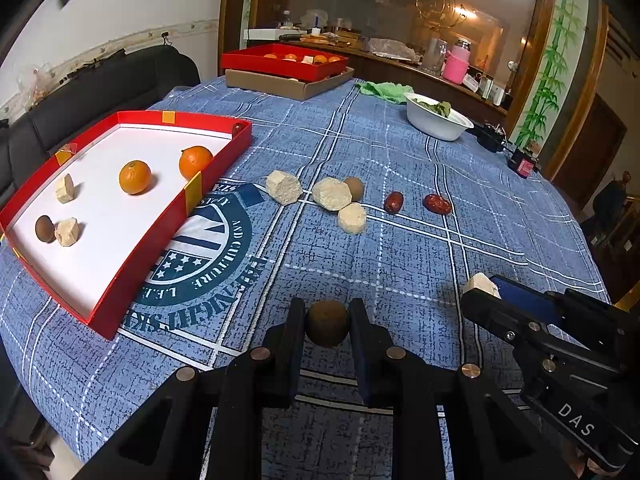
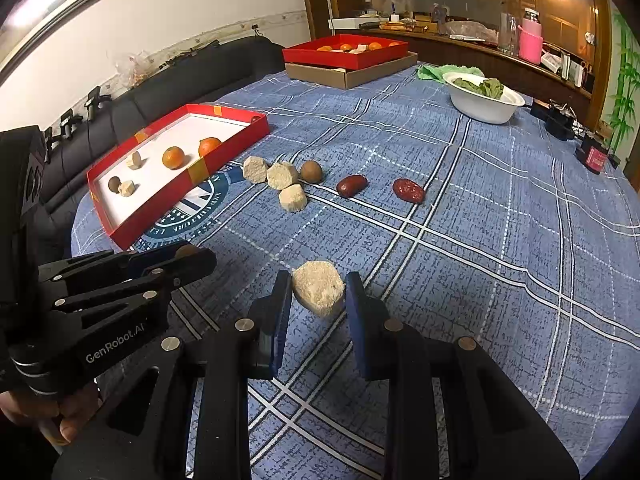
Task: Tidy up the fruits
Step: 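Lift the pastry and brown fruit and carry both toward the red tray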
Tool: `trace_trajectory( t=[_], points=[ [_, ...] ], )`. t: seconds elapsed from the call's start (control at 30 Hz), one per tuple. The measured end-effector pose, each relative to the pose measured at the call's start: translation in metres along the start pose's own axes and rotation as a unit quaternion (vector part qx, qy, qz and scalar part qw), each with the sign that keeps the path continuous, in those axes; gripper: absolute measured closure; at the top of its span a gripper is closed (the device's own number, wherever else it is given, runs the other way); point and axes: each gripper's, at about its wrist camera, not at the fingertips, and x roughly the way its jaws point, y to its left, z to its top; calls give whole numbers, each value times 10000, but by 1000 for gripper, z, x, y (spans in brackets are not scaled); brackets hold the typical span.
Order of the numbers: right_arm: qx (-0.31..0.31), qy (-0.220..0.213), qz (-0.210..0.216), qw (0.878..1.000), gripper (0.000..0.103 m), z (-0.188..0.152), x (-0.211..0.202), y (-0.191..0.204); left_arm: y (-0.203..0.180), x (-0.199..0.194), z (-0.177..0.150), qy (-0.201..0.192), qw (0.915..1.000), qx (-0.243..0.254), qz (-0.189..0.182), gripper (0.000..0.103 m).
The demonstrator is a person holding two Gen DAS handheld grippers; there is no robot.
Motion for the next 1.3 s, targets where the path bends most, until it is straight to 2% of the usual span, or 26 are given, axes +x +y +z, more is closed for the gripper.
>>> trace_trajectory(
  t=[0.73, 1.0, 1.3],
  points=[
    [-232, -26, 129, 9996, 77, 8, 0, 19, 21, -14, 5, -154, 9997, -189, 14, 82],
    [-421, 26, 193, 9989, 77, 14, 6, 37, 40, -19, 6, -209, 9990, -395, 39, 82],
    [-684, 60, 352, 9970, 77, 23, 15, 66, 78, -27, 15, -386, 9958, -803, 197, 82]
  ],
)
